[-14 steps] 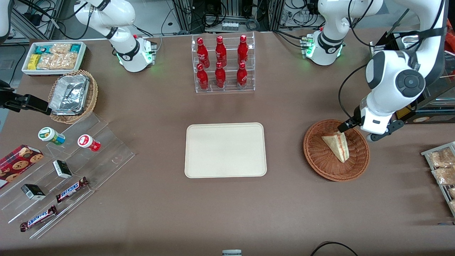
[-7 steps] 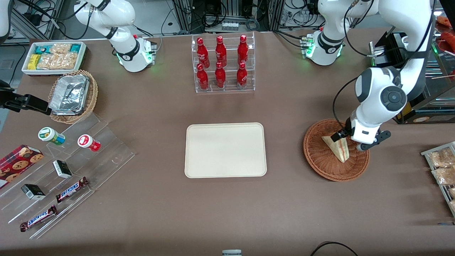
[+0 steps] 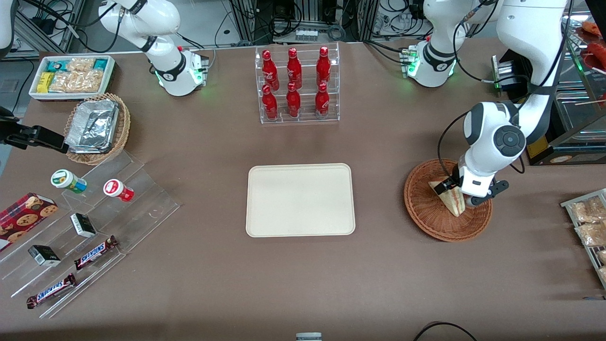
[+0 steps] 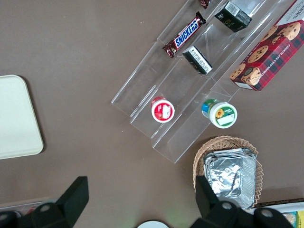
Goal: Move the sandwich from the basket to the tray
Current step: 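Lower the left gripper onto the sandwich and close on it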
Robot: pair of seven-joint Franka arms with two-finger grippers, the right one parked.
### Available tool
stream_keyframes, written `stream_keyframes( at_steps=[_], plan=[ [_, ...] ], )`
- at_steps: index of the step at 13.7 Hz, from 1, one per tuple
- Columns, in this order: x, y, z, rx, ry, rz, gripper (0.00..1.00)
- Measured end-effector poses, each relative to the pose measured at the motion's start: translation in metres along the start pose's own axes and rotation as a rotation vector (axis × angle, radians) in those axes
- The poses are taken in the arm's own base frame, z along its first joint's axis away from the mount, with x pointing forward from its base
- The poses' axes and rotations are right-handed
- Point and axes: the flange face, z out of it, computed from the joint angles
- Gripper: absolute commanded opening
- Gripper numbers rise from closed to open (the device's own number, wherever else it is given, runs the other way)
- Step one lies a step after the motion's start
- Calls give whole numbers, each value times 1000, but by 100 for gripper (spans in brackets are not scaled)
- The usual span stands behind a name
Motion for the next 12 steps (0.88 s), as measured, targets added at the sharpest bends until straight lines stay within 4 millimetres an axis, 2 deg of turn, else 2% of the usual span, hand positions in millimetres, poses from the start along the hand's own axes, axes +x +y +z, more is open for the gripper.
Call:
stream_keyframes(
  at_steps=[8, 10, 12],
  plan=[
    [-1, -1, 0, 1, -1, -18, 0],
    [0, -1, -5, -1, 4, -17, 0],
    [0, 3, -20, 7, -4, -10, 0]
  ],
)
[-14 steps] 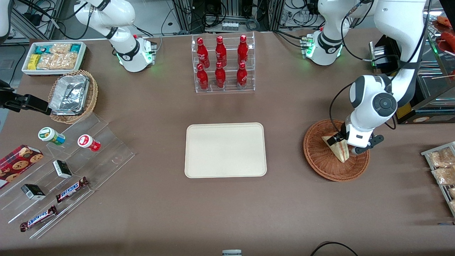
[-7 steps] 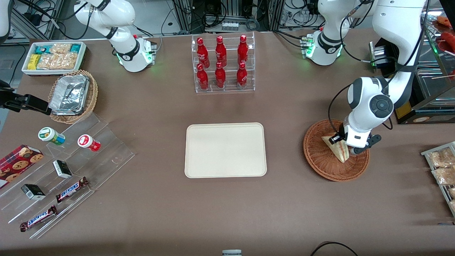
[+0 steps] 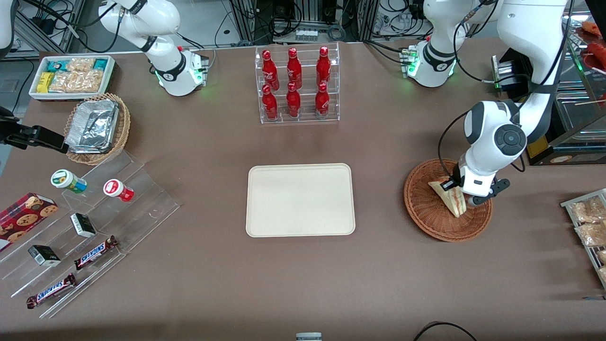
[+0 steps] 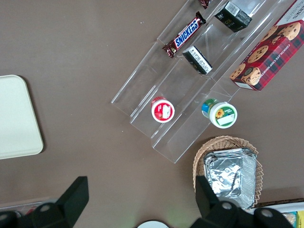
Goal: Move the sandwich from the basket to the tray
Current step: 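Lower the left gripper onto the sandwich and close on it, then lift the sandwich and carry it with the left gripper over the cream tray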
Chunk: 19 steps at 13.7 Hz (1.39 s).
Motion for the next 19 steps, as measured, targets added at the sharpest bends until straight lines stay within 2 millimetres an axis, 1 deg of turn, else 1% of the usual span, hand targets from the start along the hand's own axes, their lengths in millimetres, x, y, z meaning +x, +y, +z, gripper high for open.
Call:
stream_keyframes(
  at_steps=[2, 4, 6, 8, 10, 12, 14, 16, 17, 19],
  plan=[
    [-6, 14, -23, 15, -12, 30, 0],
    [-20, 36, -48, 26, -17, 77, 0],
    [-38, 62, -73, 36, -19, 135, 0],
    [-64, 97, -93, 41, -15, 211, 0],
    [-97, 135, -109, 34, 3, 292, 0],
    [-127, 169, -122, 27, 15, 364, 0],
    [-151, 205, -131, 18, 26, 430, 0],
    [-170, 245, -133, 9, 32, 487, 0],
    [-178, 264, -129, 12, 28, 509, 0],
    [-193, 298, -113, 25, 3, 543, 0]
  ],
)
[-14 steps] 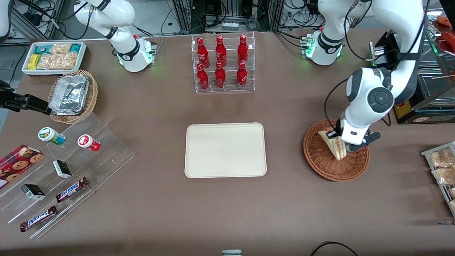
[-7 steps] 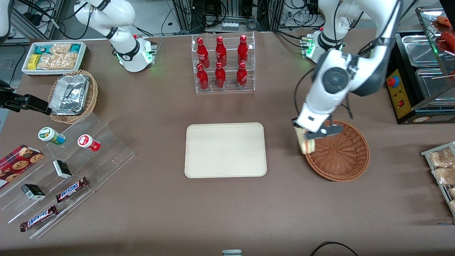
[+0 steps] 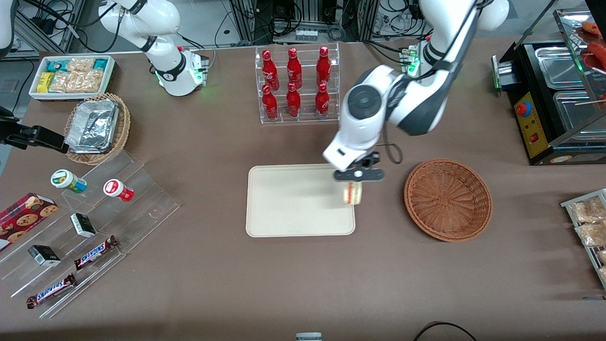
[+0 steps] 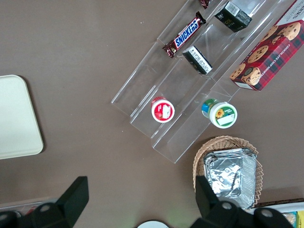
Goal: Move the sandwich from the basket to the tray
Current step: 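Lift the sandwich and carry it with the left gripper over the cream tray, then lower the sandwich upright onto the tray with the left gripper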
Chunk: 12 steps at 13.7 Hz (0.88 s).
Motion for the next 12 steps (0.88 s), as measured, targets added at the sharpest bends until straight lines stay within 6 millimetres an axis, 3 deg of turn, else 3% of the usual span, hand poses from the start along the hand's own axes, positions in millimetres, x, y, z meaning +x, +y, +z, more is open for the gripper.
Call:
stream_keyframes(
  at_steps=[2, 6, 12],
  plan=[
    [7, 26, 25, -3, -27, 11, 0],
    [23, 54, 64, -31, -73, 4, 0],
    [27, 61, 98, -17, -106, -2, 0]
  ],
)
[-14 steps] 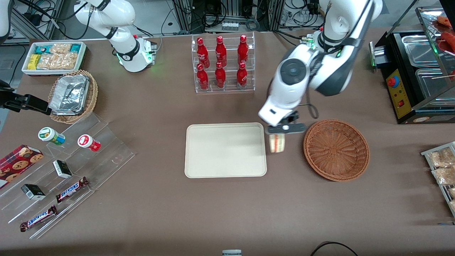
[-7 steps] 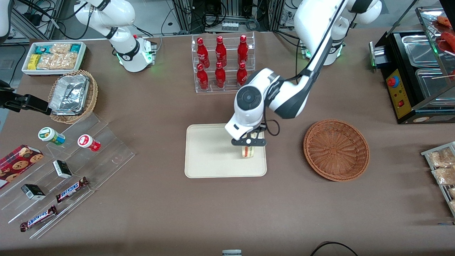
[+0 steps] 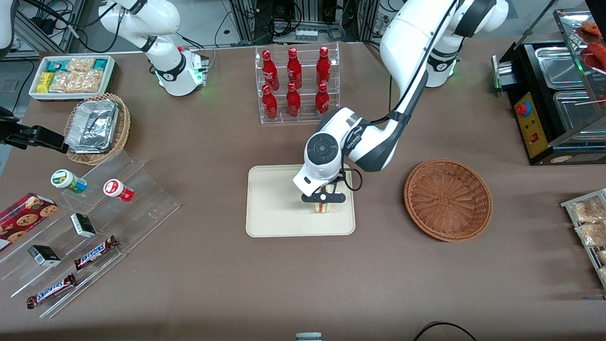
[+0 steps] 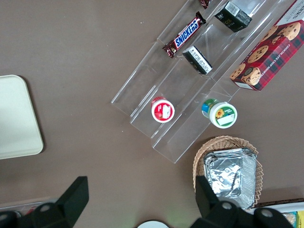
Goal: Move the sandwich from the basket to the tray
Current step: 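Lower the sandwich upright onto the tray with the left gripper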
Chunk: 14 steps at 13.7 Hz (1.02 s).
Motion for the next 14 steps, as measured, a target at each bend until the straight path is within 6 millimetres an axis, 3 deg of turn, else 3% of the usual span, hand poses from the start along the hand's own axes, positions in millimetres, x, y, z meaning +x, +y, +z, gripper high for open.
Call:
stream_keyframes(
  at_steps=[6, 10, 12, 13, 14],
  plan=[
    [7, 6, 30, -17, 18, 1, 0],
    [11, 8, 37, -19, 30, 3, 0],
    [11, 8, 38, -19, 30, 3, 73],
    [11, 8, 38, -19, 30, 3, 100],
    [12, 8, 38, -20, 31, 3, 100]
  ],
)
